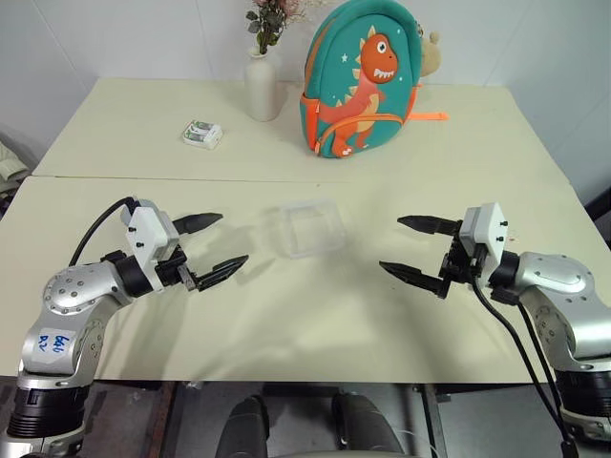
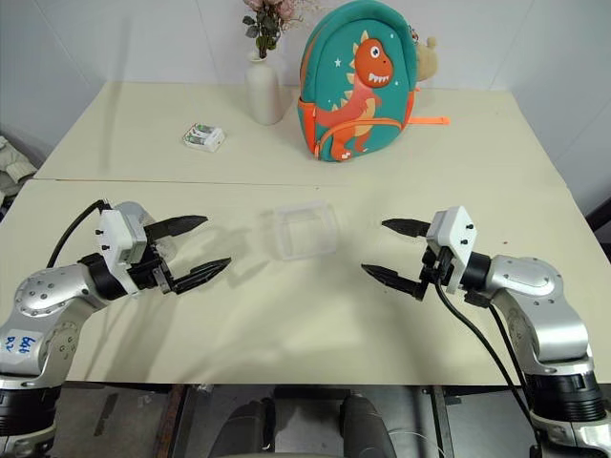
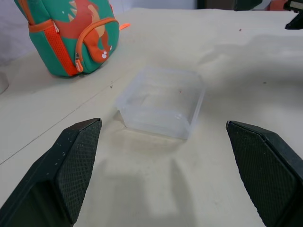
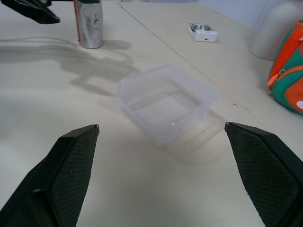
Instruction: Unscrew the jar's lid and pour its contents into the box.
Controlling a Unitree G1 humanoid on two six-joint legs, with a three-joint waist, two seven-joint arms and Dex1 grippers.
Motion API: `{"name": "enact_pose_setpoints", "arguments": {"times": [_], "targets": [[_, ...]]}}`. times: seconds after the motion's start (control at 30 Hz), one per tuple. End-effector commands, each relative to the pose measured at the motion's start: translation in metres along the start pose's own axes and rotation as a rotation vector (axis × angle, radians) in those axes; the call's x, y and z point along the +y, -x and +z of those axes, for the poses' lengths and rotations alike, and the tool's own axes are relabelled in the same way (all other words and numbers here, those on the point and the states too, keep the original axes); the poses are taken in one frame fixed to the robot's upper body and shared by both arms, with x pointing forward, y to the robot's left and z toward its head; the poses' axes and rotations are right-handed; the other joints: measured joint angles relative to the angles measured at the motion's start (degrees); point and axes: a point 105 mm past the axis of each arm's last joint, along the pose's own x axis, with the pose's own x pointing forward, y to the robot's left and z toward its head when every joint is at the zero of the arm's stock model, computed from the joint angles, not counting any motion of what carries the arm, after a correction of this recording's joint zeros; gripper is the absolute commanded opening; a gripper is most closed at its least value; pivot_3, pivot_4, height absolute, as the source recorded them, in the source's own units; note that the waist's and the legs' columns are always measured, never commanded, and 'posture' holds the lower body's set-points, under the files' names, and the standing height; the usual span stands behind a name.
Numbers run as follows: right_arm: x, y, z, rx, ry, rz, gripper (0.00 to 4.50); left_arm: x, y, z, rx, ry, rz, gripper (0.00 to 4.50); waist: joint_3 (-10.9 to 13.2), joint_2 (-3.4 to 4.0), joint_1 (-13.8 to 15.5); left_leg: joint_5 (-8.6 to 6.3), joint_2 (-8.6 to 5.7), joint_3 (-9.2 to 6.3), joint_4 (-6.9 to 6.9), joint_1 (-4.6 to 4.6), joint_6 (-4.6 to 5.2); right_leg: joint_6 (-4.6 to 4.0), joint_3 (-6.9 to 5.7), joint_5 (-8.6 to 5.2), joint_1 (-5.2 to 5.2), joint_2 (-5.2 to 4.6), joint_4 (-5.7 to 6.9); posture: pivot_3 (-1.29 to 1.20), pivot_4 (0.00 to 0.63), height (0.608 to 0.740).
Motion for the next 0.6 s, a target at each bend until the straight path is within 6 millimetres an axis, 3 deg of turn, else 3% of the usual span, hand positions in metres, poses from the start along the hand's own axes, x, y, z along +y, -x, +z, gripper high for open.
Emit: {"name": "enact_pose_setpoints", "arguments": {"times": [0.03, 0.37, 0.6], "targets": [[-0.004, -0.008, 0.007, -0.039, 0.04, 0.026, 4.5, 0.0, 0.006, 0.01, -0.022, -0.068, 0.052, 4.49, 0.0, 0.0, -0.07, 0.0, 0.0, 0.02, 0.0, 0.01, 0.0, 0.0, 0.02, 0.0, 0.0, 0.0, 0.0, 0.0, 0.15, 0.74], [-0.006, -0.039, 0.013, -0.109, 0.026, 0.136, 4.5, -0.016, 0.038, -0.001, 0.012, -0.032, 0.293, 4.49, 0.0, 0.0, -0.23, -0.04, 0.02, 0.12, -0.01, 0.03, 0.05, 0.03, 0.16, 0.01, -0.03, 0.0, -0.01, 0.0, 0.15, 0.74], [-0.003, -0.064, 0.037, -0.208, 0.04, 0.217, 4.5, -0.022, 0.099, -0.027, 0.098, 0.061, 0.788, 4.49, 0.0, -0.02, -1.15, -0.08, 0.0, 0.25, 0.04, 0.06, 0.11, 0.11, 0.36, 0.06, -0.04, -0.02, -0.02, 0.0, 0.15, 0.74]]}}
